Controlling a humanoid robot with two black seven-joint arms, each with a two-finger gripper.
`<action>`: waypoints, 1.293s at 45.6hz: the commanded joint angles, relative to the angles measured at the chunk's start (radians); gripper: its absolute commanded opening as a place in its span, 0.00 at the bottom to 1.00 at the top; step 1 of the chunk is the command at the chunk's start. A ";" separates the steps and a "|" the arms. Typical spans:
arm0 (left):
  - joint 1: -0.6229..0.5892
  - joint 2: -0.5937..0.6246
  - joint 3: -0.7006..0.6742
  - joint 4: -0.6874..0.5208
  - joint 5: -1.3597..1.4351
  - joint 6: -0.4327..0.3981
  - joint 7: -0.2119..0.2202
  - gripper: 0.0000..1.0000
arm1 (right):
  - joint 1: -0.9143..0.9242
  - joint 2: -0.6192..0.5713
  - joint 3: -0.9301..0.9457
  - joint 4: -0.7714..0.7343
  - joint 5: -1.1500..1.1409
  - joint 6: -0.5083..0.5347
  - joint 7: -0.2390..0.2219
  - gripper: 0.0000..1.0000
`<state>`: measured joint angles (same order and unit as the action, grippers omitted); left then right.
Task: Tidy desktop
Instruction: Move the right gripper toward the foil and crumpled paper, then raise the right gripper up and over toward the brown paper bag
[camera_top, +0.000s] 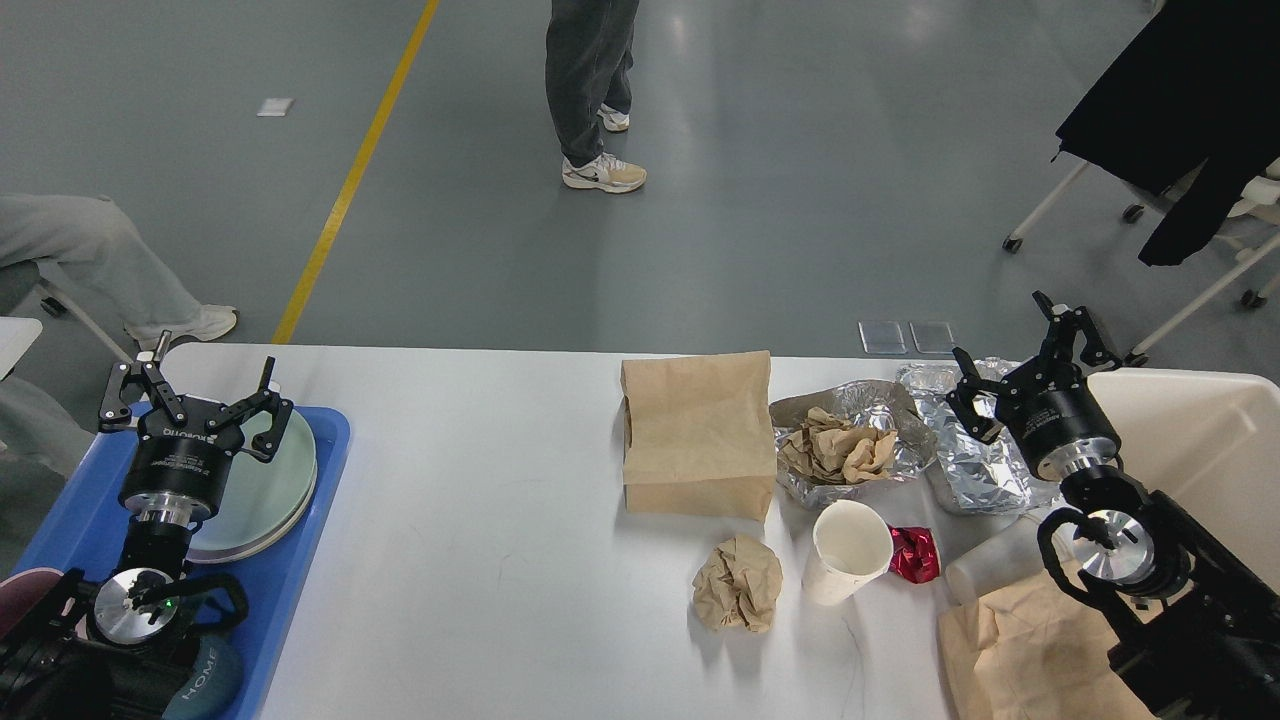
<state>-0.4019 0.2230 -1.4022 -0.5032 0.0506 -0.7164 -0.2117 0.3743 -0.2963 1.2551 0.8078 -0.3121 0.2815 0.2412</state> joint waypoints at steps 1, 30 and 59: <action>0.000 -0.001 0.000 0.000 0.000 0.000 0.000 0.96 | -0.002 -0.001 0.000 0.001 -0.002 0.004 -0.019 1.00; 0.000 -0.001 0.000 0.000 0.000 0.000 0.000 0.96 | 0.061 -0.023 0.018 0.013 -0.005 -0.005 -0.010 1.00; -0.002 -0.001 0.000 0.000 -0.002 0.000 0.000 0.96 | 0.242 -0.279 -0.471 0.011 0.011 -0.008 -0.008 1.00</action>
<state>-0.4034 0.2225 -1.4020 -0.5032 0.0499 -0.7161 -0.2116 0.5611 -0.4994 0.9220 0.8167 -0.3008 0.2635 0.2320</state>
